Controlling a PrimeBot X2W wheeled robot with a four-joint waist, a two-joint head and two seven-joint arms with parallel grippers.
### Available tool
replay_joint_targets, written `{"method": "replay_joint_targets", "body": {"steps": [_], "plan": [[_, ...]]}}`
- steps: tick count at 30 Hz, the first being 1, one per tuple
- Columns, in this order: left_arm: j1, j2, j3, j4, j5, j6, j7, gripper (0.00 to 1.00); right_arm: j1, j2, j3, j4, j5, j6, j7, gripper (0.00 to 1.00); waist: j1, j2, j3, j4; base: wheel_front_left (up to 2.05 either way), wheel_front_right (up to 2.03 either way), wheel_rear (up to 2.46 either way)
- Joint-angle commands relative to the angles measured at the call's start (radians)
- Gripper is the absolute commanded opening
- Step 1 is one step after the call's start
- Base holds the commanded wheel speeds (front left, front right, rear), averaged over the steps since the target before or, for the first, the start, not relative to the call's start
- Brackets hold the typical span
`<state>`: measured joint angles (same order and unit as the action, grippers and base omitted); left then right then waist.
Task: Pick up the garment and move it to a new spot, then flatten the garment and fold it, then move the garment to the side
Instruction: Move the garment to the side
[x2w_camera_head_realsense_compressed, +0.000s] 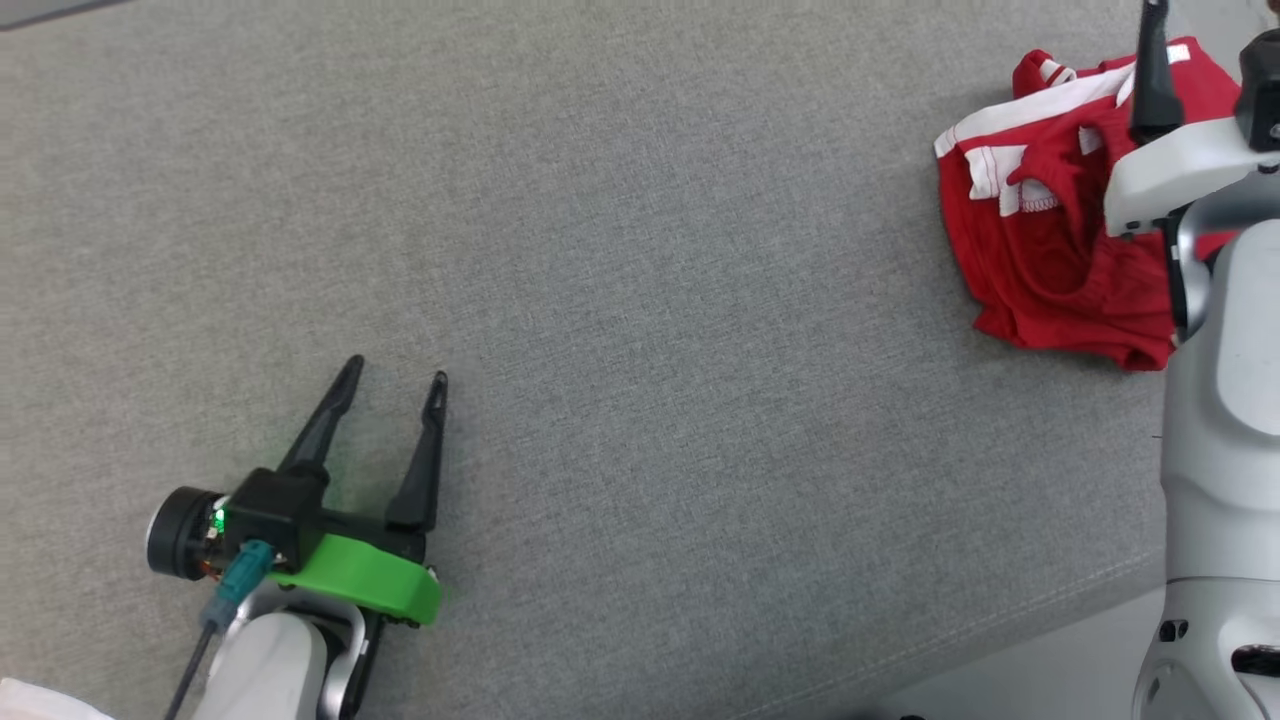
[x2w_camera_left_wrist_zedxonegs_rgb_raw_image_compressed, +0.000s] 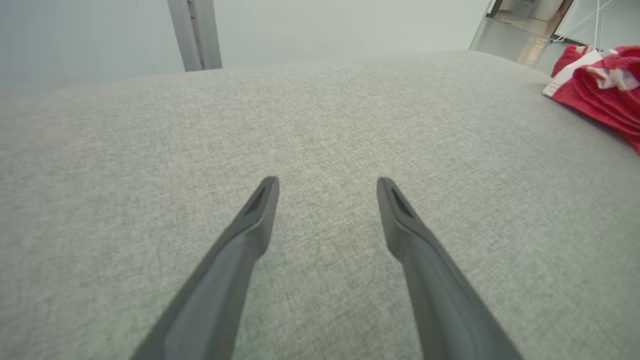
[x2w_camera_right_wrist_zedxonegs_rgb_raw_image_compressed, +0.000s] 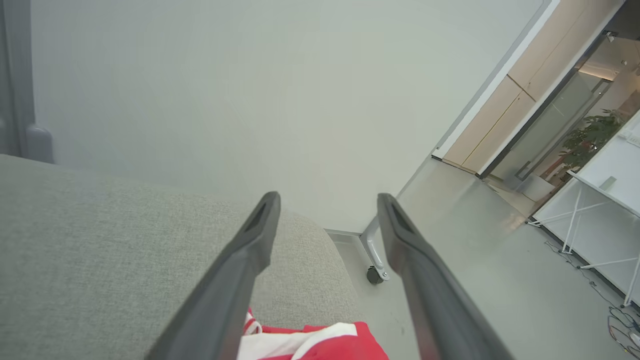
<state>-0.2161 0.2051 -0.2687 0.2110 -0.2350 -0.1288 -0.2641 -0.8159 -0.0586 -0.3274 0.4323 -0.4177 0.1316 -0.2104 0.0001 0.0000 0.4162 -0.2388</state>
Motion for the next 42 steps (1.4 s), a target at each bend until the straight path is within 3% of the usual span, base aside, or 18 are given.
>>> {"method": "replay_joint_targets", "body": {"steps": [1, 5, 10, 16, 23, 31, 42], "plan": [[0.003, -0.006, 0.027, 0.008, 0.01, -0.003, 0.001, 1.0, 0.019, 0.003, 0.013, 0.001, 0.019, -0.002, -0.024, 1.0, -0.0001, 0.0, -0.031, 0.022, 0.0, 0.0, 0.0], [0.0, -0.032, 0.105, 0.027, 0.028, -0.003, 0.001, 1.0, 0.053, 0.007, 0.115, 0.024, 0.187, -0.002, -0.054, 1.0, -0.0001, 0.0, -0.066, 0.061, 0.0, 0.0, 0.0], [-0.004, -0.06, 0.202, 0.046, 0.055, -0.003, 0.001, 1.0, 0.156, 0.005, 0.232, -0.064, 0.377, -0.002, -0.054, 1.0, -0.0001, 0.0, -0.102, 0.118, 0.0, 0.0, 0.0], [0.024, -0.085, 0.274, 0.07, 0.092, -0.003, 0.001, 1.0, 0.298, 0.005, 0.306, -0.081, 0.49, -0.002, -0.055, 1.0, -0.0001, 0.0, -0.148, 0.175, 0.0, 0.0, 0.0], [0.072, -0.105, 0.302, 0.071, 0.111, -0.003, 0.001, 1.0, 0.433, 0.005, 0.338, -0.069, 0.54, -0.002, -0.055, 1.0, -0.0001, 0.0, -0.207, 0.216, 0.0, 0.0, 0.0], [0.175, -0.125, 0.298, 0.084, 0.103, -0.003, 0.001, 1.0, 0.559, 0.004, 0.296, -0.069, 0.575, -0.002, -0.055, 1.0, -0.0001, 0.0, -0.3, 0.233, 0.0, 0.0, 0.0], [0.259, -0.143, 0.294, 0.092, 0.126, -0.003, 0.001, 1.0, 0.68, 0.005, 0.26, -0.076, 0.549, -0.002, -0.055, 1.0, -0.0001, 0.0, -0.398, 0.257, 0.0, 0.0, 0.0]]}}
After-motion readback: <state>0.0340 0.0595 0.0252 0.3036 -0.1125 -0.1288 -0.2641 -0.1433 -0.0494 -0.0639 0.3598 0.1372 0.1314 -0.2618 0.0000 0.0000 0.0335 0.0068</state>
